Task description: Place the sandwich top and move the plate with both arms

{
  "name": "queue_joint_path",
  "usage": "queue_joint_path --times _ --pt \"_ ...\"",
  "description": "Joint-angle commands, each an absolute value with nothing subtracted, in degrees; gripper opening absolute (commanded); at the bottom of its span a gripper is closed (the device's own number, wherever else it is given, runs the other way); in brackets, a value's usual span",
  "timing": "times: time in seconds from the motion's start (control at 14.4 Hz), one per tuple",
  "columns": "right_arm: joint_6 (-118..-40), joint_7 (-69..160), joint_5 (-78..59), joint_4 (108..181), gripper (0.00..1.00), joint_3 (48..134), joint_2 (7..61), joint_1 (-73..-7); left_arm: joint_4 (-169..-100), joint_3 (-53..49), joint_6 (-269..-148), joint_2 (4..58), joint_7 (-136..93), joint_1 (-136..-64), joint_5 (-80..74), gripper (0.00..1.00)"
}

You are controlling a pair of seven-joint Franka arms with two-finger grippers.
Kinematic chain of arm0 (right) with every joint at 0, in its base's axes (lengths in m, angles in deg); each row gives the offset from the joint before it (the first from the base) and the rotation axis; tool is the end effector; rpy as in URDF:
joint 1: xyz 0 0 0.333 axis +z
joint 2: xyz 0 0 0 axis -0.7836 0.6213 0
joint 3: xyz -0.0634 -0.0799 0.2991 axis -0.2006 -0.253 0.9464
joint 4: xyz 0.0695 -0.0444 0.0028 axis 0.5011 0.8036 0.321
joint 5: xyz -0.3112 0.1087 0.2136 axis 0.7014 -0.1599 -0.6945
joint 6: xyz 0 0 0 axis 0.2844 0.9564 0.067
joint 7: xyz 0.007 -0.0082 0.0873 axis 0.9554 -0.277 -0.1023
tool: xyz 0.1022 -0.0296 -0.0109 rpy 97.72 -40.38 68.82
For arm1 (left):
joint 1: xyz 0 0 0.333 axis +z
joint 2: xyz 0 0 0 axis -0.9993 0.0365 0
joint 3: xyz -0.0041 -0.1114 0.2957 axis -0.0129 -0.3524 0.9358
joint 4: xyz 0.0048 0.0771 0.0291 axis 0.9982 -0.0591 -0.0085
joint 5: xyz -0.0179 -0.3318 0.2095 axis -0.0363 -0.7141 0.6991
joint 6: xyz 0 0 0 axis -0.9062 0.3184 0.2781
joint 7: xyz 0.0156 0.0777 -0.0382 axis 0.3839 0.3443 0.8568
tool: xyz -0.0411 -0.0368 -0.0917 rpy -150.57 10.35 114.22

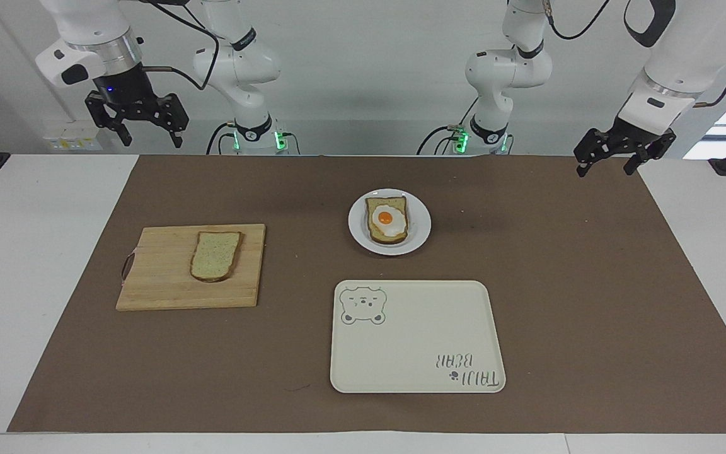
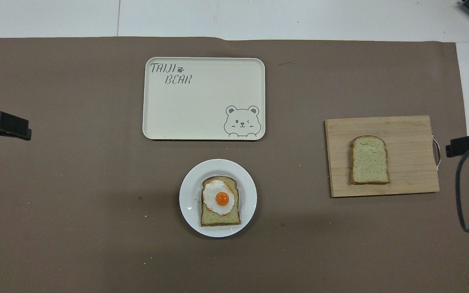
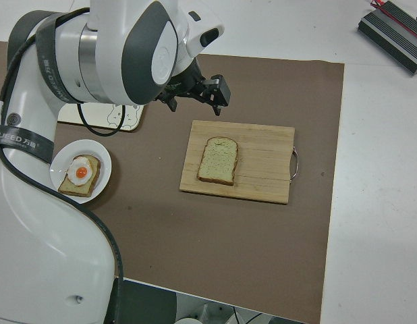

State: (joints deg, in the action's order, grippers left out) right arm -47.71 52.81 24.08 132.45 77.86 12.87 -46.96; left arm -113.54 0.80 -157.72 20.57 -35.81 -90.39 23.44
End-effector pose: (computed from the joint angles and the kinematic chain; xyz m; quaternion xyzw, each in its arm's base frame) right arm 0.5143 -0.0215 0.6598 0.9997 -0.0101 0.0012 0.0200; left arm 0.5494 -0.0270 0.6335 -0.9998 0.0162 0.0076 0.0110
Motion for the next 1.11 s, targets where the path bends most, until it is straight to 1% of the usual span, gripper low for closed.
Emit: queue_joint_path --times 0.0,1.04 --pt "-47.6 53.1 23.0 134.0 1.0 78.0 11.5 -47.9 -114.8 0.3 -157.3 19.2 -35.5 -89.8 24.4 1.0" --pt "-47.6 53.1 23.0 134.0 1.0 77.8 11.5 -47.5 -114.8 0.3 -157.3 19.2 -35.5 -89.8 24.4 1.0"
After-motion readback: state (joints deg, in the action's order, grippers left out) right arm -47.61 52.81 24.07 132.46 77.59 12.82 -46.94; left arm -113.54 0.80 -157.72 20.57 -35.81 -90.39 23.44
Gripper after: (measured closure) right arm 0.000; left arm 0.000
